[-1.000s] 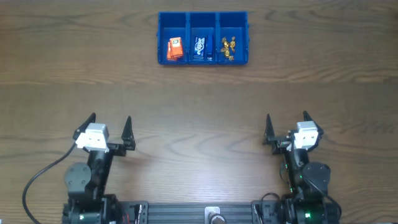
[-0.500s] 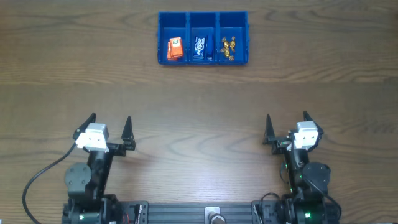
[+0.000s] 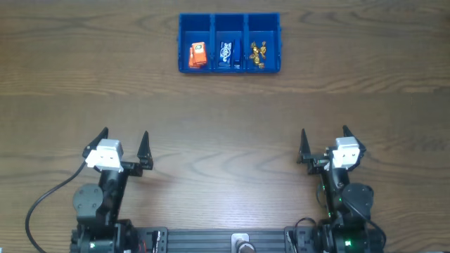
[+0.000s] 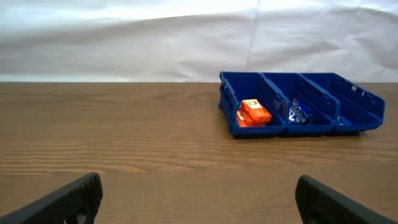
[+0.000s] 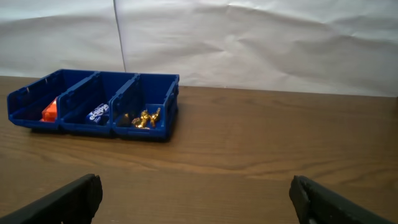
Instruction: Sort Candies Into Trays
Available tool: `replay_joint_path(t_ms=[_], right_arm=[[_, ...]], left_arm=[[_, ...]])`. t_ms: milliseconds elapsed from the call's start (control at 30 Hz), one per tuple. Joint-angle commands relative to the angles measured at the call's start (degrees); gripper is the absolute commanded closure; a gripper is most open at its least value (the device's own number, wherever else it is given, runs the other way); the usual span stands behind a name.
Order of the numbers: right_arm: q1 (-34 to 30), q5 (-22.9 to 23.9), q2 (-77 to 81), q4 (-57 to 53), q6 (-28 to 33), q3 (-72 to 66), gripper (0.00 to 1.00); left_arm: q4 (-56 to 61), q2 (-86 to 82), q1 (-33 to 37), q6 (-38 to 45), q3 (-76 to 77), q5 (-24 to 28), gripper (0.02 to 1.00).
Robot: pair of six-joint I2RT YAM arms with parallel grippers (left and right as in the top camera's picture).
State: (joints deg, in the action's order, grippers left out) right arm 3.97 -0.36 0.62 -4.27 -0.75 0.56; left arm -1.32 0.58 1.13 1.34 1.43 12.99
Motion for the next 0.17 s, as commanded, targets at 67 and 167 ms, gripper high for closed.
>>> replay_joint_path(t_ms=[67,167], right_arm=[[-0.2,0.7,-0.5,-0.4,0.8,-0.1,0.003],[-0.2,0.7,-0.5,-0.4,0.8,-0.1,0.005]], left_arm=[[-1.9,-0.3,0.3,0.2,-1.2,0.5,0.020],[-1.9,-0.3,0.3,0.2,-1.2,0.5,0.020]])
